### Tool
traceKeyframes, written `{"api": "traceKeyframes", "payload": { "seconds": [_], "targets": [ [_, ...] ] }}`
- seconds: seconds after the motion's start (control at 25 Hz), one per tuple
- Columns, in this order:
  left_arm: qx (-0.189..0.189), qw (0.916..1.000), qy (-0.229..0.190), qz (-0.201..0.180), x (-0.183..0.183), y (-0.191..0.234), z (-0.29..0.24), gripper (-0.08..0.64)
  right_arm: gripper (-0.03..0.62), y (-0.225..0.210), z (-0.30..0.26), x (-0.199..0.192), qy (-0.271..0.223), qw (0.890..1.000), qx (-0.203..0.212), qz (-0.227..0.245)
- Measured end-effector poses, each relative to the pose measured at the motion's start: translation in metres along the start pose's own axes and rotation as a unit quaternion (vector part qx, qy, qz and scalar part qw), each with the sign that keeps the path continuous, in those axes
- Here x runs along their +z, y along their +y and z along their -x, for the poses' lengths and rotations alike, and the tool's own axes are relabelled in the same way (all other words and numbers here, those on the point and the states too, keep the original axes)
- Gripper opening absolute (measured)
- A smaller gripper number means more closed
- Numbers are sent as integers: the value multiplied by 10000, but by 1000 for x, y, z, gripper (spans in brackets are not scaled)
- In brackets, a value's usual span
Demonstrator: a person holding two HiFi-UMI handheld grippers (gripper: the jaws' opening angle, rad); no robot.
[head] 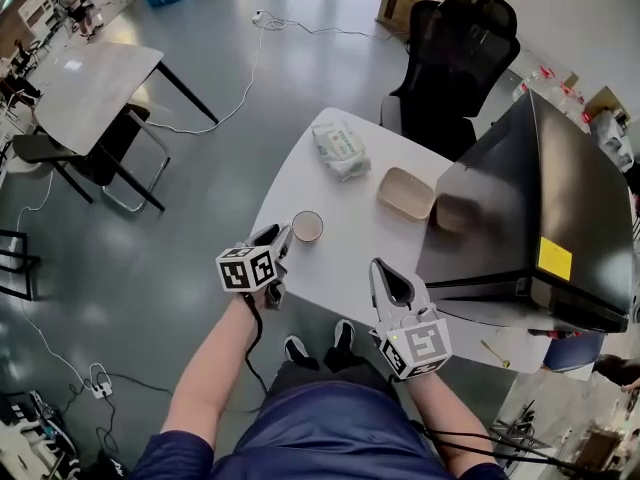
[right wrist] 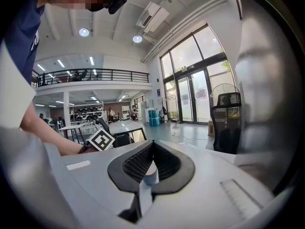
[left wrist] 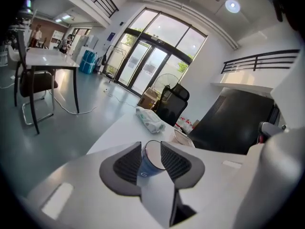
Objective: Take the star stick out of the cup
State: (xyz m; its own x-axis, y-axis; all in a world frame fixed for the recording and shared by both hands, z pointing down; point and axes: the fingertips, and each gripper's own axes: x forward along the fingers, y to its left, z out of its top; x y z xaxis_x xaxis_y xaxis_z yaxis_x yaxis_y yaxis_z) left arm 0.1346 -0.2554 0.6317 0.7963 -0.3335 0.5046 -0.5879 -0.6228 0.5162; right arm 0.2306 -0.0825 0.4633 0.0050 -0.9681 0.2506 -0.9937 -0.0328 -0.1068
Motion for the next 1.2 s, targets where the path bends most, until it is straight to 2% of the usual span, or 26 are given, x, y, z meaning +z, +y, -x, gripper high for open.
{"api": "traceKeyframes", "payload": {
  "seconds": [0.32,0.6,0.72,1.2],
  "targets": [
    [8,9973,215,702,-17,8,-27,98,8,-18,11,-7,18,9996,-281,-87],
    [74,9958,178,895,-18,11,-30,90,8,-21,17,-9,40,9995,-321,-62],
    [118,9957,160,900,-17,13,-28,11,7,-19,18,-9,29,9995,-313,-45],
    [42,9945,-237,1018,-2,5,-11,11,8,-15,14,-8,-13,9999,-111,0]
  ]
}}
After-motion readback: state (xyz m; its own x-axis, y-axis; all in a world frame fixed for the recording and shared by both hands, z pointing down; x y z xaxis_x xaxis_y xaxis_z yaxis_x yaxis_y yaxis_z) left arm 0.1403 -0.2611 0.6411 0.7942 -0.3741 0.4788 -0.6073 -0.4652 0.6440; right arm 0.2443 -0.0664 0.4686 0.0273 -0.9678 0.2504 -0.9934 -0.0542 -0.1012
